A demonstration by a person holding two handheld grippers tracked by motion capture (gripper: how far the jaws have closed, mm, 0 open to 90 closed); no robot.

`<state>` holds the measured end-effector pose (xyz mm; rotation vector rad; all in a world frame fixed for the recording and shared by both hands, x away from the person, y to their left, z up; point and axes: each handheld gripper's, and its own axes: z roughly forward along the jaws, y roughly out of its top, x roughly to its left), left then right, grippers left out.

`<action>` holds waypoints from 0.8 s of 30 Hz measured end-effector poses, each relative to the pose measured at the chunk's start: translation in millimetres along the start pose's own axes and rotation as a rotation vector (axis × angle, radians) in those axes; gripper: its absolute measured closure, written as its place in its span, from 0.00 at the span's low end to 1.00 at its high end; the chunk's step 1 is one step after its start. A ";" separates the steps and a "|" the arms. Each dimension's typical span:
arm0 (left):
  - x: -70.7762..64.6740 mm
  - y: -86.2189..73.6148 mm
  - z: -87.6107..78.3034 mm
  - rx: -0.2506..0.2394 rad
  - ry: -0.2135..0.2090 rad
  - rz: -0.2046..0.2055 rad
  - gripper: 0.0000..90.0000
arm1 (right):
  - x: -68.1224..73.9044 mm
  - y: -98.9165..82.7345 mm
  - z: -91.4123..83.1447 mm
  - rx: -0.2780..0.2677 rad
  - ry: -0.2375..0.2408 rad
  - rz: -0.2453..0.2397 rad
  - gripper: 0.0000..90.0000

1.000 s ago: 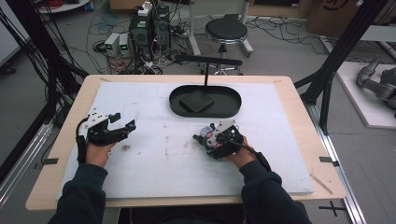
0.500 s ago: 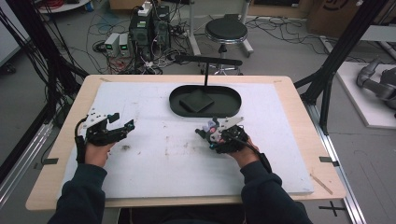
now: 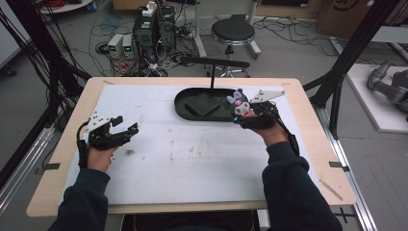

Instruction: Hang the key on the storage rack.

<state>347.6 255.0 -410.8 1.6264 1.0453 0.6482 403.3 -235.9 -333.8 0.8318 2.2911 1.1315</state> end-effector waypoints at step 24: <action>1.7 -0.4 1.6 -0.009 -0.003 -0.008 0.32 | -82.2 63.5 18.7 -0.010 -0.201 0.126 0.38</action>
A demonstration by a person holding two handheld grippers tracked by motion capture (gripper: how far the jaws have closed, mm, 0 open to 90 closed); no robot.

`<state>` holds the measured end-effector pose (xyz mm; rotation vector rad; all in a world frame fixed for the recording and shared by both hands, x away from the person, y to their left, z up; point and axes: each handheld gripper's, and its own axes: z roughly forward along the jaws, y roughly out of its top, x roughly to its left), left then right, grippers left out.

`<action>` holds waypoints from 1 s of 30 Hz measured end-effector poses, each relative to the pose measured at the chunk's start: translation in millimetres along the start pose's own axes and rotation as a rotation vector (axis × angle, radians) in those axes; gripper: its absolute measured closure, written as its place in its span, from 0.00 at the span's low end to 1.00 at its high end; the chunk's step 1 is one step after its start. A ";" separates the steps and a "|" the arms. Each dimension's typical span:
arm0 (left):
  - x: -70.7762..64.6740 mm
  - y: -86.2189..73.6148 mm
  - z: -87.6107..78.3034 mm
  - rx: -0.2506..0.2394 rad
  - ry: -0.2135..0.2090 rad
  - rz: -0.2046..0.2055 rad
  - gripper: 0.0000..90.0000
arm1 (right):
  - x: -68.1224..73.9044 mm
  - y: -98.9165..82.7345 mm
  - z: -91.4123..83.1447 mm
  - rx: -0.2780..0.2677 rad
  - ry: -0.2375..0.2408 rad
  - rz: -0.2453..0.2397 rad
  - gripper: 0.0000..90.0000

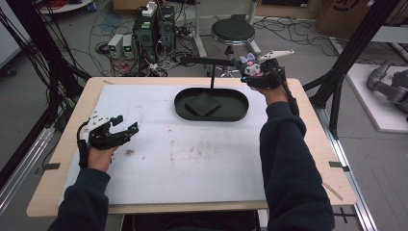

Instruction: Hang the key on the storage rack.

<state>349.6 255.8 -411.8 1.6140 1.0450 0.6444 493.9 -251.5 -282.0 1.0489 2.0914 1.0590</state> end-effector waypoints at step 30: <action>-0.7 -0.7 2.5 0.000 -0.006 0.001 0.32 | 16.1 -58.2 68.3 0.114 -0.057 0.066 0.35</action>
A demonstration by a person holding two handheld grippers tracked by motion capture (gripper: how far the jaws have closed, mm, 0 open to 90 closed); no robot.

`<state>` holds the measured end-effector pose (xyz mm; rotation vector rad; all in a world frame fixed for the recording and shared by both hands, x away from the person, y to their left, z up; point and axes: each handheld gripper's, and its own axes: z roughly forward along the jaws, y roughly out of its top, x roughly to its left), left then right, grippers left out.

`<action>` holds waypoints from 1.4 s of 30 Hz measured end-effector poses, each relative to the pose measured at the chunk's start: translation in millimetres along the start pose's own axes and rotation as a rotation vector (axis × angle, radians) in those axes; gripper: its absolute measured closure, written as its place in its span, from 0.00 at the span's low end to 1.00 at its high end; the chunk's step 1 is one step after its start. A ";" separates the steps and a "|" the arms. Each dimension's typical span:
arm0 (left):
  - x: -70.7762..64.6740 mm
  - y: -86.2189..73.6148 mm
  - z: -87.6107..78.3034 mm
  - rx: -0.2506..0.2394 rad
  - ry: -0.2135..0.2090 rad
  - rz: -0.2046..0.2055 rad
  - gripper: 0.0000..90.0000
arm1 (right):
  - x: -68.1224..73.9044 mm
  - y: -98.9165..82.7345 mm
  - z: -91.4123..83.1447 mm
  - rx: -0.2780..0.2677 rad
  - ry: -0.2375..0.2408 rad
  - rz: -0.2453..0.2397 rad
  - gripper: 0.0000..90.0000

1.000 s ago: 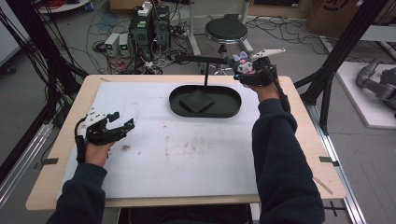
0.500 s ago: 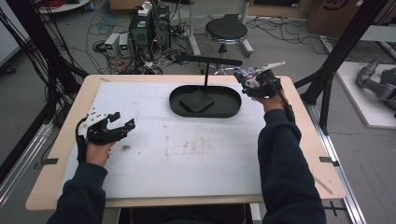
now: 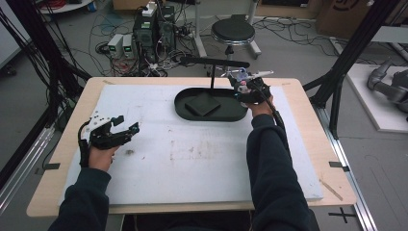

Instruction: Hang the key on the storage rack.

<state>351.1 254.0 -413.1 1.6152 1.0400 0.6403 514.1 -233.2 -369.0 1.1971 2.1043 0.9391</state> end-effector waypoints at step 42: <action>-9.3 5.0 0.0 -0.032 -0.022 0.003 0.26 | 16.9 -125.1 -125.3 -0.108 0.119 -0.060 0.24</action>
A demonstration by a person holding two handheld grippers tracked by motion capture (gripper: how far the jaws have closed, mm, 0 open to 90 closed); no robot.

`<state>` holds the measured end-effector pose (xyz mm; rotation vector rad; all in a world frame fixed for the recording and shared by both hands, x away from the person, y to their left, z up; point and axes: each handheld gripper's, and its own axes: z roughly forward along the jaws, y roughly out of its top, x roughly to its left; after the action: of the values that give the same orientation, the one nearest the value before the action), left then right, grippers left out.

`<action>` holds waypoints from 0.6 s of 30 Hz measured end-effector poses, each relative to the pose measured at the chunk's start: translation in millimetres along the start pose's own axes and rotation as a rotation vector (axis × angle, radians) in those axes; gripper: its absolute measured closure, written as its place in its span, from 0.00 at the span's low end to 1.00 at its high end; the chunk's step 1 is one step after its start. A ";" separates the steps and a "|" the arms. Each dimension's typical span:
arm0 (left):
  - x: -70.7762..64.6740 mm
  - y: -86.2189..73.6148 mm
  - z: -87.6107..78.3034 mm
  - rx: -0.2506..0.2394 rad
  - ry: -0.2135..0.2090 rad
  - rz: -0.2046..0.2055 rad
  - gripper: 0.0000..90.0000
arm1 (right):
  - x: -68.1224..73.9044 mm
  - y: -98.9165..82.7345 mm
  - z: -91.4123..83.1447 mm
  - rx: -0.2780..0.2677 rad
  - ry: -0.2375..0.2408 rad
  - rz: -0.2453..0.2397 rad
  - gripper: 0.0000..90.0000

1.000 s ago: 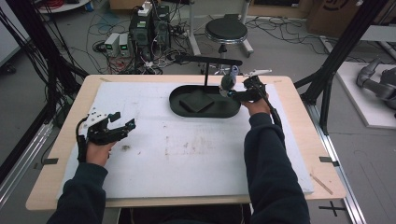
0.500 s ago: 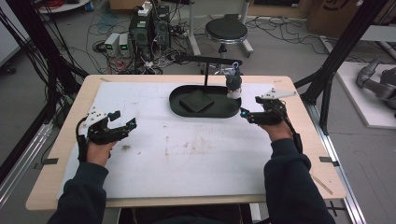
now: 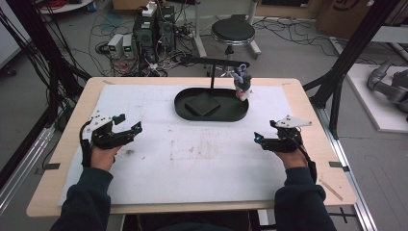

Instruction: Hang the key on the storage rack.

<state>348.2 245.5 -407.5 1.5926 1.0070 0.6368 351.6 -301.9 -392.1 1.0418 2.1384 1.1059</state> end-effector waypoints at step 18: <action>-6.8 0.3 1.3 0.006 -0.017 0.022 0.26 | -1.9 -7.7 -4.8 0.007 -0.027 0.000 0.24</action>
<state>345.9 239.0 -406.9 1.6140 0.9811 0.6344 346.2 -308.4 -395.9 1.0542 2.1220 1.0796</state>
